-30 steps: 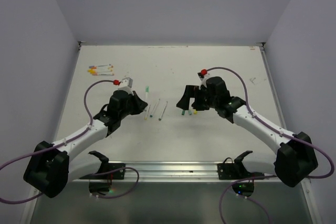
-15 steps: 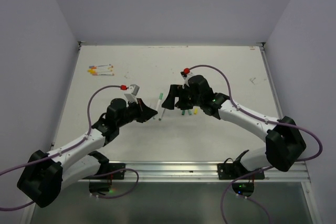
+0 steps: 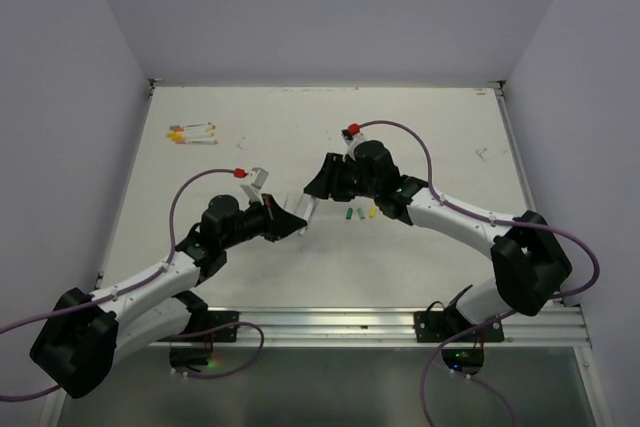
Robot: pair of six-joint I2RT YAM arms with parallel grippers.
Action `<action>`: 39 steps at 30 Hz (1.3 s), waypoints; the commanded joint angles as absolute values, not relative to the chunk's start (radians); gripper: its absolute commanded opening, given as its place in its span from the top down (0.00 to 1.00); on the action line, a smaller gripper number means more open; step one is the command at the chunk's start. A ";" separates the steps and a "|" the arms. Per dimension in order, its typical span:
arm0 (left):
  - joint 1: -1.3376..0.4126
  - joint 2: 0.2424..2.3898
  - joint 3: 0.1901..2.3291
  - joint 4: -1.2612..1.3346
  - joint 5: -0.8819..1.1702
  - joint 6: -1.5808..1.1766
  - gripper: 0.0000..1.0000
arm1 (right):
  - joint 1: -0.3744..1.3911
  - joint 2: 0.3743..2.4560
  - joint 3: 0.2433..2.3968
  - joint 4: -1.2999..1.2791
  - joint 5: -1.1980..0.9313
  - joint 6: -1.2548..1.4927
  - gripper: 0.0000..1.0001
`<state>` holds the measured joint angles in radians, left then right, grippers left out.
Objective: Open the pen caps
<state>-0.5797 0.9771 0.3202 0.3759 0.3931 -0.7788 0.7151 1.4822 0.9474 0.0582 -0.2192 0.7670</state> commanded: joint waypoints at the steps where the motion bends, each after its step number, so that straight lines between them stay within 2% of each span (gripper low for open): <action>1: -0.591 0.950 0.314 0.446 0.436 -0.805 1.00 | 0.721 1.486 0.950 0.159 -0.207 0.799 0.53; 6: -0.594 0.940 0.313 0.440 0.436 -0.804 1.00 | 0.723 1.509 0.957 0.175 -0.215 0.814 0.64; 17: -0.594 0.974 0.328 0.465 0.446 -0.810 1.00 | 0.724 1.525 0.936 0.207 -0.222 0.825 0.74; 21: -0.595 0.980 0.333 0.463 0.448 -0.805 1.00 | 0.726 1.545 0.942 0.210 -0.236 0.831 0.94; 24: -0.594 0.983 0.337 0.463 0.442 -0.807 1.00 | 0.727 1.551 0.939 0.221 -0.244 0.839 1.00; 32: -0.594 1.006 0.360 0.449 0.442 -0.801 1.00 | 0.727 1.539 0.925 0.229 -0.244 0.844 1.00; 34: -0.595 1.014 0.360 0.453 0.445 -0.802 0.92 | 0.727 1.534 0.922 0.230 -0.244 0.847 1.00; 35: -0.595 1.020 0.362 0.457 0.446 -0.804 0.83 | 0.727 1.528 0.922 0.230 -0.244 0.848 1.00; 39: -0.594 1.035 0.359 0.480 0.454 -0.819 0.75 | 0.727 1.525 0.920 0.236 -0.247 0.856 1.00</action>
<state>-0.5903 1.0267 0.3199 0.4080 0.4232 -0.8021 0.7261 1.5501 0.9260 0.1955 -0.2379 0.8497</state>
